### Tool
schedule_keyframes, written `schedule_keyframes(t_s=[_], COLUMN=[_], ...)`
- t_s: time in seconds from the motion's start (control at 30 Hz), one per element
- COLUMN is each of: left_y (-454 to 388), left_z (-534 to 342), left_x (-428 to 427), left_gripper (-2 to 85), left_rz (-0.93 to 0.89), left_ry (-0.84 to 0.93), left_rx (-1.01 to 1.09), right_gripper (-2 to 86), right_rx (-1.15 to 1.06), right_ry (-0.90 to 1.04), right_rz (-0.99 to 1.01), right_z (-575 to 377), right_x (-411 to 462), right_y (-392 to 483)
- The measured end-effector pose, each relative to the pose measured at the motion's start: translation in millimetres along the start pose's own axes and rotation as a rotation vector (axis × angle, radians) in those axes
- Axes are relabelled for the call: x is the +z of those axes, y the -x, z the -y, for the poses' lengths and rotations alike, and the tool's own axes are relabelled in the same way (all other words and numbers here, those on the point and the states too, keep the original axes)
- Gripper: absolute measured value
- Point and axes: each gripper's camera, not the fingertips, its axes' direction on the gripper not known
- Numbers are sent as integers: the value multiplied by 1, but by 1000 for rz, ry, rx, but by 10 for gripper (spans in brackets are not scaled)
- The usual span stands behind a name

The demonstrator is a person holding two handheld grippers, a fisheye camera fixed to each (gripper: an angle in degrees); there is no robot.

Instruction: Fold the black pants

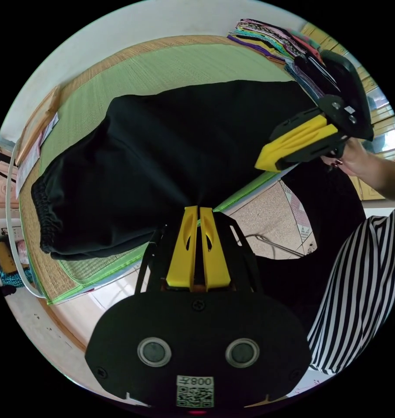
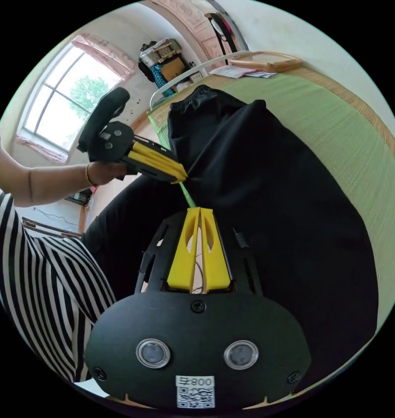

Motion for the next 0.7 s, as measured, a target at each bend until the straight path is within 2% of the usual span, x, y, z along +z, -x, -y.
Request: schedule_keyframes(t_s=[0.13, 0.2, 0.43, 0.53, 0.7], left_y=[18, 28, 105, 141, 195], left_z=[-10, -16, -25, -19, -9], left_x=[-21, -35, -99, -113, -115], left_gripper=[6, 6, 4, 2, 1], left_rz=[-52, -86, -163, -105, -11], left_ry=[-17, -51, -276, -303, -219], left_rx=[-39, -52, -224, -279, -405], right_gripper=[1, 1, 1, 2, 1], right_rx=[36, 57, 84, 149, 416], right_ry=[88, 41, 19, -72, -182], right_rz=[-29, 15, 23, -47, -226], right_z=[7, 0, -5, -7, -30], right_x=[25, 21, -2, -32, -73], right_y=[-15, -22, -35, -58, -129])
